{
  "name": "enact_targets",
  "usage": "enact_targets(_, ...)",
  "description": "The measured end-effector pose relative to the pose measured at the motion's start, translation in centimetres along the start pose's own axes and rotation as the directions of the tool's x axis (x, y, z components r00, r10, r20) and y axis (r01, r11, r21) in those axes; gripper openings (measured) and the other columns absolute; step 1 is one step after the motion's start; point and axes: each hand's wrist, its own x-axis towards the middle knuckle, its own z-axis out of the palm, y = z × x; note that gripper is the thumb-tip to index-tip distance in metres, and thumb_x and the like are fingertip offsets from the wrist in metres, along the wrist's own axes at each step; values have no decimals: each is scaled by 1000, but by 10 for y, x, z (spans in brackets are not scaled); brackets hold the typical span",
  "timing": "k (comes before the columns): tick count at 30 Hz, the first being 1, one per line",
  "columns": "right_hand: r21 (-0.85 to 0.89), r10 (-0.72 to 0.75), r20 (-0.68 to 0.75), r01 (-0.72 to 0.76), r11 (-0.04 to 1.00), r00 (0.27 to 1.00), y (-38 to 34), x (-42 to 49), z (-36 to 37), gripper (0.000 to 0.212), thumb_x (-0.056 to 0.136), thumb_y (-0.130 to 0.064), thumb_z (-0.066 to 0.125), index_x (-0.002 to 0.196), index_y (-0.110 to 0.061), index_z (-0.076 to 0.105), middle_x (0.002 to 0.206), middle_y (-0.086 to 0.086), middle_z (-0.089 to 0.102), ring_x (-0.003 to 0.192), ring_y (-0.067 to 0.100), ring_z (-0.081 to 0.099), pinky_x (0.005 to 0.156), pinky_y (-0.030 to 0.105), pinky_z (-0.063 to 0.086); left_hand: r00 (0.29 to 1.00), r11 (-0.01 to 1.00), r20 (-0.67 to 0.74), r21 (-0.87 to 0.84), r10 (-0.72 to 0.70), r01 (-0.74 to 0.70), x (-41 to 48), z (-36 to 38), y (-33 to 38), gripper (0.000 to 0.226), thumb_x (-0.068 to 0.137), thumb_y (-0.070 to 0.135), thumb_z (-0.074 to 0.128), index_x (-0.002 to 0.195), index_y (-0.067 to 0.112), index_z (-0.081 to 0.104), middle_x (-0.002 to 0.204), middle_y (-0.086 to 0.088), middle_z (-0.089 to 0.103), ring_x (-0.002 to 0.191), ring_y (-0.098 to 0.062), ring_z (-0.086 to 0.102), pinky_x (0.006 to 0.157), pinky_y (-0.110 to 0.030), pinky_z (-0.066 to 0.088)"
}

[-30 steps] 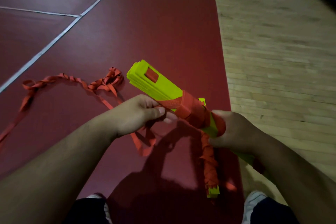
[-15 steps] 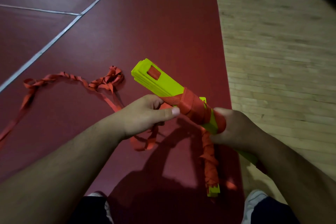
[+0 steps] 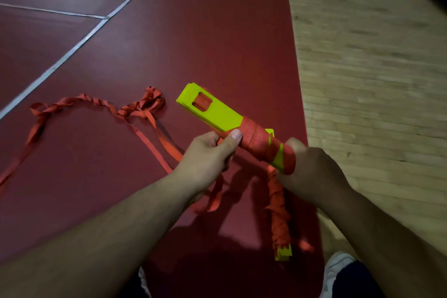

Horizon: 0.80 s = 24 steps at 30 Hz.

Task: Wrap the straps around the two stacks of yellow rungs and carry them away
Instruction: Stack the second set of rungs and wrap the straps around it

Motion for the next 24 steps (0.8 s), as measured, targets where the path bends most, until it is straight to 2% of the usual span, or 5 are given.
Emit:
enact_targets(8,-79,-11,-108,2,997,994,-8,-1,2,46,81,-51,69,116,-29,48,82,-5,59,83,29,65,64,35,49,999,999,-22,21,36,-36,3,-1,4,40,96,44,60,70,19,43,56,3,33,46,-11,26,47,-24,20)
enact_targets(15,342,-226,191,151,927,955,0,4,-8,41,67,-37,88,97,-28,62,81,-10,68,73,7,63,66,32,50,941,952,147,-26,306,-306,-3,-13,25,19,93,32,56,78,20,56,59,9,37,51,-11,30,38,-37,25)
enact_targets(18,680,-334,327,25,733,884,-5,-1,-2,33,70,-16,85,97,-13,67,89,8,73,80,24,68,73,35,53,922,945,210,-33,324,-325,-6,-15,33,15,93,30,55,87,18,61,65,-6,39,54,-22,34,40,-41,27)
enact_targets(21,833,-423,504,-294,469,753,-8,-4,-2,56,63,-18,77,105,12,56,82,24,65,71,32,64,68,38,53,890,947,326,-64,318,-315,-5,-23,36,25,93,37,61,96,13,65,70,-25,43,50,-40,37,37,-45,42)
enact_targets(24,767,-360,550,-286,575,753,-11,-3,-5,47,61,-21,76,93,9,59,73,18,60,61,25,58,62,33,48,878,941,359,-2,315,-337,-4,-28,36,22,93,41,62,86,22,71,61,-6,52,50,-23,45,43,-31,49)
